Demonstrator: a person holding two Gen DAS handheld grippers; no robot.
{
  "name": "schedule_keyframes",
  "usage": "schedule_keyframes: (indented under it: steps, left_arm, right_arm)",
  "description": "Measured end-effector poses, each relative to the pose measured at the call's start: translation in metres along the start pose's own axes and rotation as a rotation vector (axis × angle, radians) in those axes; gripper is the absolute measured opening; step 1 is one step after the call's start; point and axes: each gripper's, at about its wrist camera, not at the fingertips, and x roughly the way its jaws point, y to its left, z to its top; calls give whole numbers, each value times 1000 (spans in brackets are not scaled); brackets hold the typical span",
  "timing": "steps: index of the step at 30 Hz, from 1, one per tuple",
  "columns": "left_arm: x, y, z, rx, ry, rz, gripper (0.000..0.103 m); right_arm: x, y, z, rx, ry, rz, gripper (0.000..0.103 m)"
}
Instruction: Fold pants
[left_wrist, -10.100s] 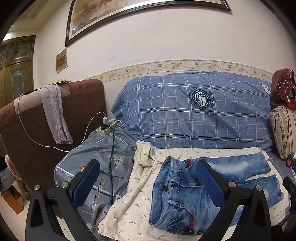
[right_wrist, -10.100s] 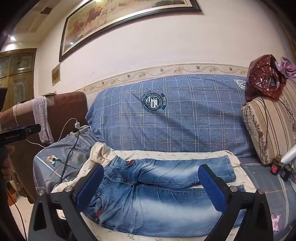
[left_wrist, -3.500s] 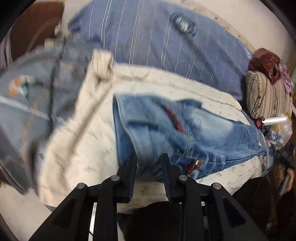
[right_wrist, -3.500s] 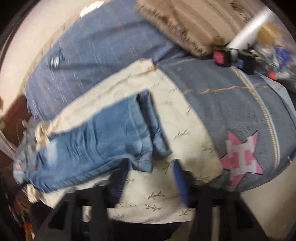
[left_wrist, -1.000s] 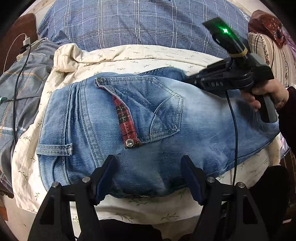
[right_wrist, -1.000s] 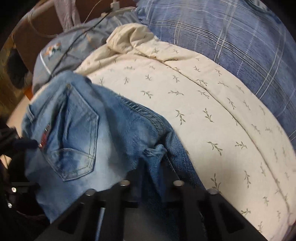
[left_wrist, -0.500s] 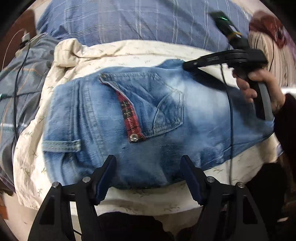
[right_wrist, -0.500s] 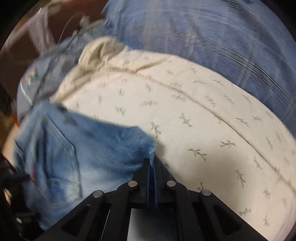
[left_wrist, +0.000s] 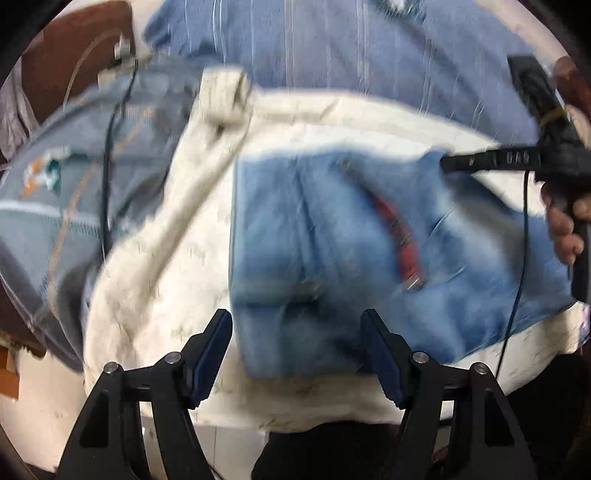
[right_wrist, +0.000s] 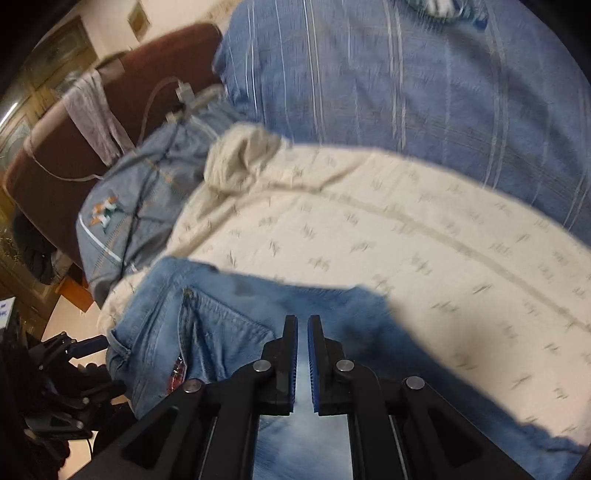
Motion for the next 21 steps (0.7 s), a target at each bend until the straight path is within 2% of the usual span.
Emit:
schedule_keyframes:
  steps: [2, 5, 6, 9, 12, 15, 18, 21]
  left_arm:
    - [12, 8, -6, -35, 30, -43, 74]
    - [24, 19, -12, -76, 57, -85, 75]
    - [24, 20, -11, -79, 59, -89, 75]
    - [14, 20, -7, -69, 47, -80, 74]
    - [-6, 16, -1, -36, -1, -57, 74]
    - [-33, 1, 9, 1, -84, -84, 74]
    - [-48, -30, 17, 61, -130, -137, 74]
    - [-41, -66, 22, 131, -125, -160, 74]
  right_arm:
    - [26, -1, -1, 20, 38, -52, 6]
    - [51, -11, -2, 43, 43, -132, 7]
    - [58, -16, -1, 61, 35, -140, 7]
    - [53, -26, 3, 139, -2, -92, 7]
    - [14, -32, 0, 167, -102, -78, 7]
    - [-36, -56, -16, 209, -165, -56, 7]
    - [-77, -83, -39, 245, -168, -63, 7]
    - [-107, -109, -70, 279, -144, -87, 7]
